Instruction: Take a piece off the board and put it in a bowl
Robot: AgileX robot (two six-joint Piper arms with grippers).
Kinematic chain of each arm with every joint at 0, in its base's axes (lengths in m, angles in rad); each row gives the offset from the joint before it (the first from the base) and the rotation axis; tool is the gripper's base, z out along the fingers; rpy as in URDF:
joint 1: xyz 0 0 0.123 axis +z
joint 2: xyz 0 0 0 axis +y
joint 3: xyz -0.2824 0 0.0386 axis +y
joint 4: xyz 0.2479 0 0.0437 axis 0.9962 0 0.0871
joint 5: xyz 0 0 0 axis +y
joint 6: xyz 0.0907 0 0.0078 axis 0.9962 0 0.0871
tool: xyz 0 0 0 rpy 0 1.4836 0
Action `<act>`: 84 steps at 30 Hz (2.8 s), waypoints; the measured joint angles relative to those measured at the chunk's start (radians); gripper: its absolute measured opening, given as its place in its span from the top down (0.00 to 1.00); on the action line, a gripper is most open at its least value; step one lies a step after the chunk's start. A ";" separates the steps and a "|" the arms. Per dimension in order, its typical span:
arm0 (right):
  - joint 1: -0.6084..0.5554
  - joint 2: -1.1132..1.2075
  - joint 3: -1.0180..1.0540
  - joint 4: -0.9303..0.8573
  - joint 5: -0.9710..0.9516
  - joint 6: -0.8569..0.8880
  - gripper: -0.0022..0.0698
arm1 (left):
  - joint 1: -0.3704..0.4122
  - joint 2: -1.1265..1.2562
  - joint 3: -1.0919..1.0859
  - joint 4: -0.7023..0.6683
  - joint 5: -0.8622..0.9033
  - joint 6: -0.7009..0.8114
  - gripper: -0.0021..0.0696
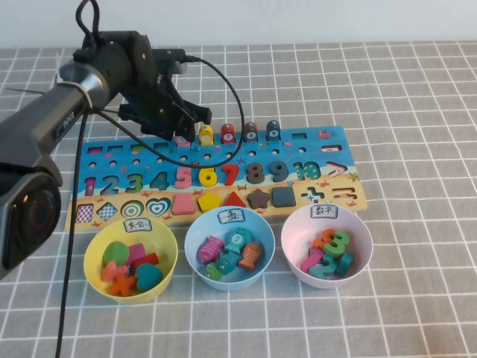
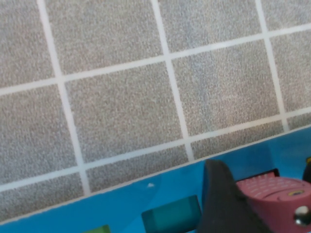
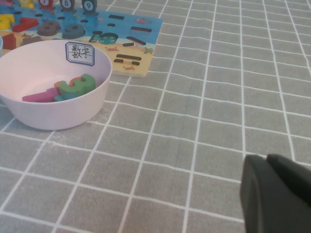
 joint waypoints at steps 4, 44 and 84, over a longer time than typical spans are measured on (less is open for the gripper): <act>0.000 0.000 0.000 0.000 0.000 0.000 0.99 | 0.000 0.000 0.000 0.000 0.000 0.000 0.63; 0.000 0.000 0.000 0.000 0.000 0.000 0.99 | 0.000 -0.101 -0.004 0.024 0.087 0.018 0.69; 0.000 0.000 0.000 0.000 0.000 0.000 0.99 | -0.335 -1.096 1.373 0.101 -0.527 0.150 0.69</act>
